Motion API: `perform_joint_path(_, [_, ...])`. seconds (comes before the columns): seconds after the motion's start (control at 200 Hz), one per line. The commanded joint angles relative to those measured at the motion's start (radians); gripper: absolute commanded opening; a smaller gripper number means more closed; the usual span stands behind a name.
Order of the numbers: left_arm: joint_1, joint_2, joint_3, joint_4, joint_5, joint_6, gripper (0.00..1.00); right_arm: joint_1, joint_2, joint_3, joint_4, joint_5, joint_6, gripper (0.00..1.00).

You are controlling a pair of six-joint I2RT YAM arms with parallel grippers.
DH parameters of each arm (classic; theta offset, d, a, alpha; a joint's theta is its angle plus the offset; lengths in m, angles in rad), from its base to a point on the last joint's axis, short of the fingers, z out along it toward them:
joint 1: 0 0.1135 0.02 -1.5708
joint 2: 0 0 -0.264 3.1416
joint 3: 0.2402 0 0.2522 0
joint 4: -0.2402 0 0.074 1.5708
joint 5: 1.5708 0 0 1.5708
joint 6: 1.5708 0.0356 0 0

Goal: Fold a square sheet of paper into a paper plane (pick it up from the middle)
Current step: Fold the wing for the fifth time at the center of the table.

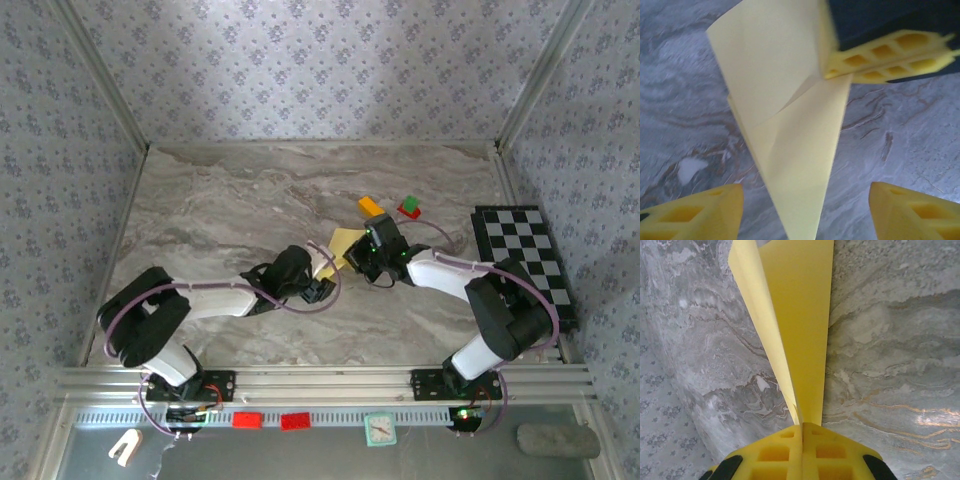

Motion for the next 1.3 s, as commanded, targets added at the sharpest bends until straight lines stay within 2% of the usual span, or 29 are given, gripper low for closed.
perform_joint_path(0.0, [-0.009, 0.036, 0.01, 0.104, -0.008, 0.105, 0.63, -0.009, -0.015, 0.033, -0.044, -0.011, 0.044, 0.0])
perform_joint_path(0.455, [-0.012, 0.146, 0.025, 0.174, -0.009, 0.158, 0.51, -0.015, 0.004, 0.037, -0.047, -0.046, 0.109, 0.0])
perform_joint_path(0.745, [-0.012, 0.167, 0.017, 0.205, -0.043, 0.15, 0.39, -0.018, 0.009, 0.047, -0.075, -0.063, 0.115, 0.06])
perform_joint_path(0.855, [-0.012, 0.17, 0.016, 0.204, -0.044, 0.148, 0.35, -0.018, 0.01, 0.05, -0.086, -0.06, 0.112, 0.12])
perform_joint_path(1.059, [-0.011, 0.171, 0.006, 0.206, -0.044, 0.15, 0.29, -0.019, 0.012, 0.061, -0.138, -0.047, 0.091, 0.35])
perform_joint_path(1.294, [-0.011, 0.177, 0.001, 0.209, -0.043, 0.145, 0.24, -0.028, -0.009, 0.064, -0.173, -0.019, 0.07, 0.5])
